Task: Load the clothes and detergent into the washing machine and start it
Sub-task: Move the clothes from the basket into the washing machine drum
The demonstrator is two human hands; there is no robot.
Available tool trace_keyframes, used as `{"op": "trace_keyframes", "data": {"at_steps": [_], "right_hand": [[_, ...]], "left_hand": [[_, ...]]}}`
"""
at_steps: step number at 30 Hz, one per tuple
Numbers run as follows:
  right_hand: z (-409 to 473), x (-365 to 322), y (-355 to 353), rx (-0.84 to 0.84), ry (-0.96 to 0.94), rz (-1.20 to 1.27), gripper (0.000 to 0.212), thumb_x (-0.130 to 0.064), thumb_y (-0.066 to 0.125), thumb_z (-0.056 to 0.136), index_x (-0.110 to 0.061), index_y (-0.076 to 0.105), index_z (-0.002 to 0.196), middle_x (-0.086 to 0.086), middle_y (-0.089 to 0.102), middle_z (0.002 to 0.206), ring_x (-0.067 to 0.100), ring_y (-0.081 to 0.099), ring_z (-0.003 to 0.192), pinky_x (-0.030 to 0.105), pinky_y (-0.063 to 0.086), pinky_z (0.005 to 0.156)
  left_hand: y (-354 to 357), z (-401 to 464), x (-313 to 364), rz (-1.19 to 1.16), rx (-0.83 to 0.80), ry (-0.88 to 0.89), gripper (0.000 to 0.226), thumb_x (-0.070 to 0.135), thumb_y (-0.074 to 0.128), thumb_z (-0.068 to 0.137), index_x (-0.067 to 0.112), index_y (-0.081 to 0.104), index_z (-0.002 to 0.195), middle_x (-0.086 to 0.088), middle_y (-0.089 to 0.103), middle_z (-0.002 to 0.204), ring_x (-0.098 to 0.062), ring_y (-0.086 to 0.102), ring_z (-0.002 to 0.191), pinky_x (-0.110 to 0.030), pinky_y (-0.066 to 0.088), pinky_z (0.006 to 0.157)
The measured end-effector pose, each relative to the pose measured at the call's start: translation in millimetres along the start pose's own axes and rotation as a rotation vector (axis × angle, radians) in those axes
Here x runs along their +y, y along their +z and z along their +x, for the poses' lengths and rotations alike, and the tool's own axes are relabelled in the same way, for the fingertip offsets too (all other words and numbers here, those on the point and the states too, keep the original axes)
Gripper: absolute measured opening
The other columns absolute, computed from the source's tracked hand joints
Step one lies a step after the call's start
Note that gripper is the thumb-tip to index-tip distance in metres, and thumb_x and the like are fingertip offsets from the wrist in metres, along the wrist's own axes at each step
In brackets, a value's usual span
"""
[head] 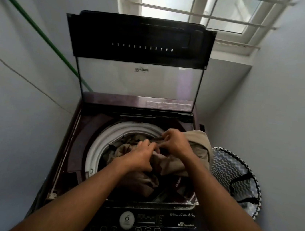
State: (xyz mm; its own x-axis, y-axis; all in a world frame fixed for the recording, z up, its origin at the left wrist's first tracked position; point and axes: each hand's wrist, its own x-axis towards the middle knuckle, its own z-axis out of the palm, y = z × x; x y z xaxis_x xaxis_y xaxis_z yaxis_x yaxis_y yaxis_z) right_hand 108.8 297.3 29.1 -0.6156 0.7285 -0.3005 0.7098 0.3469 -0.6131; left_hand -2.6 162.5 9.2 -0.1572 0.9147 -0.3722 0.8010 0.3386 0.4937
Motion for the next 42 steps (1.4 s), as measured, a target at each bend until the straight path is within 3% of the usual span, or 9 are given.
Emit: {"op": "trace_keyframes", "data": {"at_steps": [5, 13, 17, 19, 23, 26, 30, 37, 42], "right_hand": [[-3.4, 41.5, -46.1, 0.341, 0.125, -0.226, 0.059, -0.042, 0.076, 0.077, -0.022, 0.054, 0.128, 0.008, 0.048, 0.126, 0.032, 0.043, 0.119, 0.047, 0.043, 0.098], [-18.1, 117.1, -52.8, 0.088, 0.550, 0.304, 0.120, -0.049, 0.086, 0.066, -0.022, 0.012, 0.157, 0.026, 0.020, 0.153, 0.040, 0.029, 0.140, 0.041, 0.032, 0.112], [7.6, 171.4, -14.7, 0.026, 0.582, 0.579, 0.146, -0.082, 0.084, 0.026, -0.045, 0.015, 0.149, 0.012, 0.045, 0.145, 0.031, 0.054, 0.125, 0.046, 0.049, 0.102], [3.6, 165.6, -19.3, 0.045, 0.506, 0.628, 0.133, -0.078, 0.086, 0.029, -0.034, 0.034, 0.143, 0.004, 0.060, 0.129, 0.023, 0.063, 0.111, 0.046, 0.056, 0.093], [-18.6, 121.8, -46.5, 0.026, 0.407, 0.652, 0.033, -0.022, 0.084, 0.077, -0.026, 0.053, 0.089, -0.005, 0.063, 0.084, 0.006, 0.061, 0.071, 0.017, 0.054, 0.056], [-16.9, 119.2, -50.9, 0.061, 0.400, 0.614, 0.037, -0.015, 0.082, 0.079, -0.026, 0.046, 0.078, -0.006, 0.058, 0.078, 0.003, 0.056, 0.066, 0.014, 0.049, 0.050], [-16.4, 114.3, -42.6, 0.187, 0.444, 0.479, 0.053, -0.054, 0.088, 0.049, -0.025, 0.053, 0.077, 0.000, 0.070, 0.083, 0.016, 0.068, 0.076, 0.038, 0.059, 0.071], [-39.7, 83.2, -27.7, 0.491, 0.313, 0.013, 0.019, -0.036, 0.062, 0.081, -0.026, 0.057, 0.096, -0.005, 0.066, 0.085, 0.021, 0.064, 0.080, 0.030, 0.048, 0.066], [-39.3, 7.9, -28.5, 0.473, 0.148, 0.111, 0.015, -0.015, 0.063, 0.076, -0.016, 0.059, 0.091, 0.007, 0.069, 0.084, 0.029, 0.065, 0.081, 0.033, 0.047, 0.066]], "left_hand": [[6.5, 35.9, 51.3, -0.095, 0.109, 0.073, 0.070, 0.024, 0.072, 0.072, 0.029, 0.043, 0.136, 0.000, 0.040, 0.127, -0.025, 0.038, 0.124, -0.044, 0.039, 0.107], [32.2, 80.6, 113.8, 0.062, 0.144, 0.143, 0.095, 0.035, 0.079, 0.074, 0.032, 0.024, 0.151, -0.008, 0.016, 0.159, -0.034, 0.021, 0.143, -0.051, 0.031, 0.115], [27.6, 105.6, 125.2, 0.213, 0.018, 0.128, 0.116, 0.035, 0.088, 0.066, 0.038, 0.013, 0.154, -0.003, 0.003, 0.163, -0.042, 0.021, 0.138, -0.057, 0.037, 0.109], [22.4, 113.4, 127.2, 0.308, -0.019, 0.127, 0.115, 0.040, 0.089, 0.062, 0.035, 0.020, 0.155, -0.005, 0.010, 0.160, -0.041, 0.029, 0.129, -0.052, 0.038, 0.109], [18.3, 118.7, 130.3, 0.362, -0.012, 0.133, 0.113, 0.045, 0.090, 0.058, 0.037, 0.028, 0.152, -0.005, 0.020, 0.153, -0.038, 0.036, 0.120, -0.049, 0.041, 0.106], [19.3, 119.6, 130.7, 0.395, -0.001, 0.143, 0.112, 0.048, 0.090, 0.057, 0.037, 0.030, 0.151, -0.005, 0.024, 0.149, -0.037, 0.039, 0.116, -0.047, 0.042, 0.105], [14.5, 116.7, 129.2, 0.359, 0.051, 0.169, 0.102, 0.048, 0.088, 0.057, 0.035, 0.038, 0.144, -0.003, 0.032, 0.142, -0.033, 0.043, 0.112, -0.043, 0.042, 0.102], [29.4, 77.7, 104.3, -0.082, 0.319, 0.161, 0.047, 0.015, 0.068, 0.068, 0.028, 0.043, 0.105, 0.004, 0.042, 0.106, -0.024, 0.051, 0.095, -0.043, 0.048, 0.087], [11.2, 50.2, 76.3, -0.455, 0.625, 0.073, 0.046, 0.005, 0.062, 0.062, 0.030, 0.037, 0.091, 0.007, 0.042, 0.094, -0.020, 0.048, 0.084, -0.036, 0.044, 0.075]]}}
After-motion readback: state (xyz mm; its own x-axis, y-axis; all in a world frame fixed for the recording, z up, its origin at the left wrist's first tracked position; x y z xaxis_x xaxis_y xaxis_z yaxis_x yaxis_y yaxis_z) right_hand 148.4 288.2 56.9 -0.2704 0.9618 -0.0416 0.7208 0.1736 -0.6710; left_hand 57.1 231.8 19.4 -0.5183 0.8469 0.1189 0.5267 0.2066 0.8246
